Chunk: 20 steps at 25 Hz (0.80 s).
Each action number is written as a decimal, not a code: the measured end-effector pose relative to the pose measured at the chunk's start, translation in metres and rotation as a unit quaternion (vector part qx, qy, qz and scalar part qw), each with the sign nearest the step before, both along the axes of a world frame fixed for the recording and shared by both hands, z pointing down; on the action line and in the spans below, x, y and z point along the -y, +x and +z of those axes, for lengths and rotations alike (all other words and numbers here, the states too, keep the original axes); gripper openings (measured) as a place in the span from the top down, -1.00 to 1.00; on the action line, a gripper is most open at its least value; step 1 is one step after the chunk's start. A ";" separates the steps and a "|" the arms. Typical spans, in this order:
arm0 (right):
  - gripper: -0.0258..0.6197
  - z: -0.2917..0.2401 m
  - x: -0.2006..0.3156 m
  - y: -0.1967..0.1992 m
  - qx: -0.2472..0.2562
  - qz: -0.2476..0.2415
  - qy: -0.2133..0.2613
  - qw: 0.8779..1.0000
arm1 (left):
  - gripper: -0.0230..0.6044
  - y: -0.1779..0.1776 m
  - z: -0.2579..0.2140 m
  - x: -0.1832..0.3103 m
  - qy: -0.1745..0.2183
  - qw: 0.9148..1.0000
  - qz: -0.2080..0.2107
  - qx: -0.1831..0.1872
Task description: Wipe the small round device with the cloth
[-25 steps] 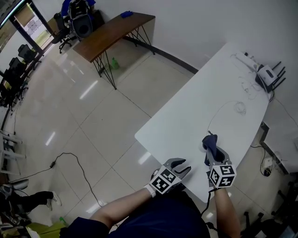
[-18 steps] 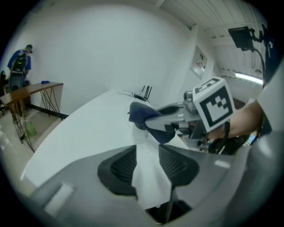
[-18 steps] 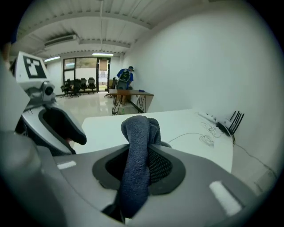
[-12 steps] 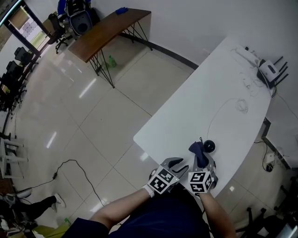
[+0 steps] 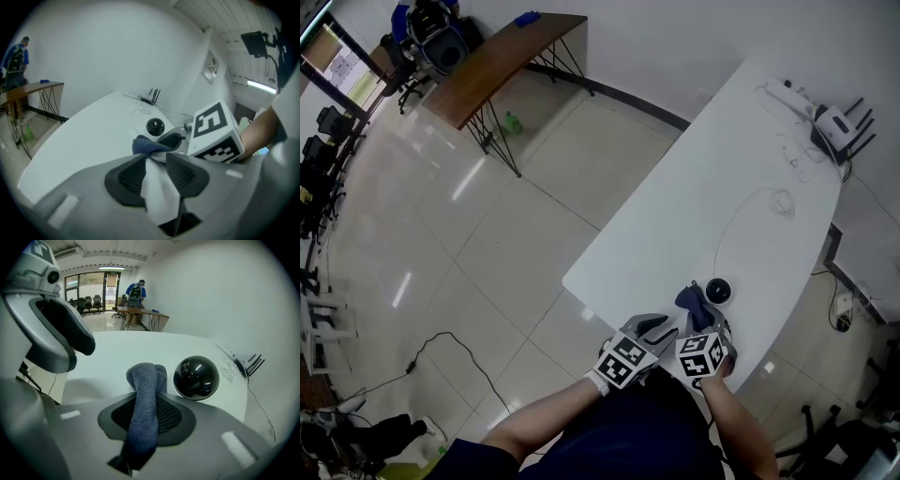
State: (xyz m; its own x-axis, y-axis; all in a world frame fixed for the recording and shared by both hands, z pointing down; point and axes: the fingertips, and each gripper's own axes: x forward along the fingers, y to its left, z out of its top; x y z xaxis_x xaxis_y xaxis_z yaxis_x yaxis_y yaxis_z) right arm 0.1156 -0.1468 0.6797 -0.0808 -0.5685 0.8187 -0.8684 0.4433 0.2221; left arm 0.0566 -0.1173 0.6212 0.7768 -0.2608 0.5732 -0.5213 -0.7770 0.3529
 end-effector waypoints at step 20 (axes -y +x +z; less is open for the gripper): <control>0.63 -0.087 0.017 0.084 0.333 0.238 0.093 0.908 | 0.49 -0.004 -0.037 -0.011 0.022 0.998 -0.041 -0.032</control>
State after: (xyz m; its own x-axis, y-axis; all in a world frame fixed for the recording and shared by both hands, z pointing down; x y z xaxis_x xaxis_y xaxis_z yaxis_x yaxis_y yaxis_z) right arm 0.1992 -0.1637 0.5925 -0.2329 -0.7917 0.5648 -0.9206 -0.0078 -0.3905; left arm 0.0524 -0.1064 0.5840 0.7864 -0.3489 0.5097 -0.5616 -0.7474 0.3550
